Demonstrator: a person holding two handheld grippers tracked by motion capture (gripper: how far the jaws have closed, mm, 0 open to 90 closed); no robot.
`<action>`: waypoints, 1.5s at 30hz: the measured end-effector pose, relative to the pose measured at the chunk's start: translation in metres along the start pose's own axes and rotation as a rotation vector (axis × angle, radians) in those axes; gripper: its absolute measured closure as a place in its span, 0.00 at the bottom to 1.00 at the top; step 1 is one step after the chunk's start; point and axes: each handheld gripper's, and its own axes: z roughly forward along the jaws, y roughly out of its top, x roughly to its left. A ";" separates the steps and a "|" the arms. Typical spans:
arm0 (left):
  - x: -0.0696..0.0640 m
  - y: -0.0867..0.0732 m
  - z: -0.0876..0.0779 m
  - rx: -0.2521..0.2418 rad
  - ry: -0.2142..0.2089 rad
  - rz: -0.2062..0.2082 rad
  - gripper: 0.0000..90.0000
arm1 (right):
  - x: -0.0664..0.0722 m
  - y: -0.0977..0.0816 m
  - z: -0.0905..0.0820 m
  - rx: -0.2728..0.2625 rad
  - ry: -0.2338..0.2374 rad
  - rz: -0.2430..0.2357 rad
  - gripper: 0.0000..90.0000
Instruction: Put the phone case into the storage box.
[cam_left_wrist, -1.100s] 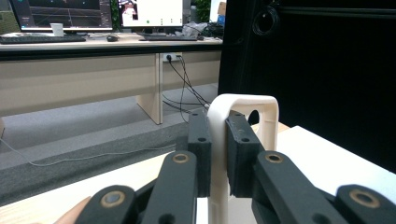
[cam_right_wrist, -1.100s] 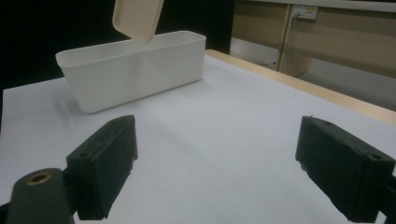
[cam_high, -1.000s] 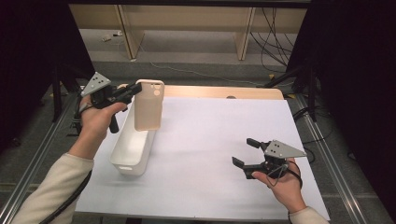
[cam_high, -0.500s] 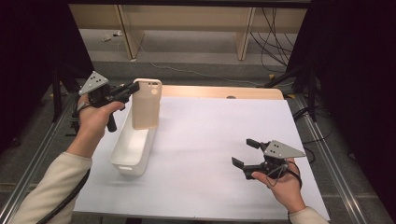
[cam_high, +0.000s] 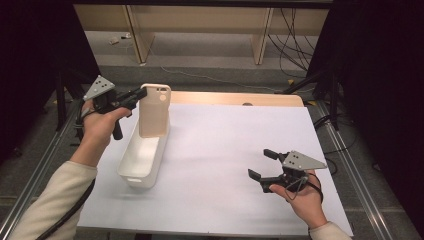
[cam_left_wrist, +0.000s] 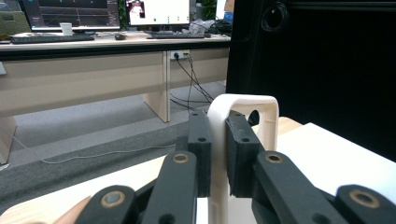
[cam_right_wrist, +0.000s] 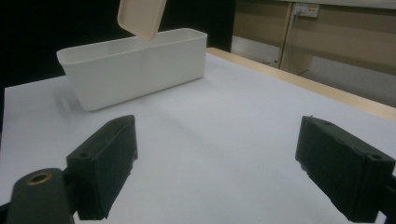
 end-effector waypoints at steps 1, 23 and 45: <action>0.001 0.000 0.000 0.001 0.001 0.002 0.91 | 0.000 0.000 0.000 0.000 -0.001 0.000 0.16; 0.015 0.002 0.005 -0.002 0.021 0.012 0.91 | 0.001 -0.001 0.000 0.000 0.008 0.003 0.16; 0.024 0.000 0.013 -0.004 0.025 0.008 0.91 | 0.001 -0.002 -0.004 0.018 -0.005 0.003 0.16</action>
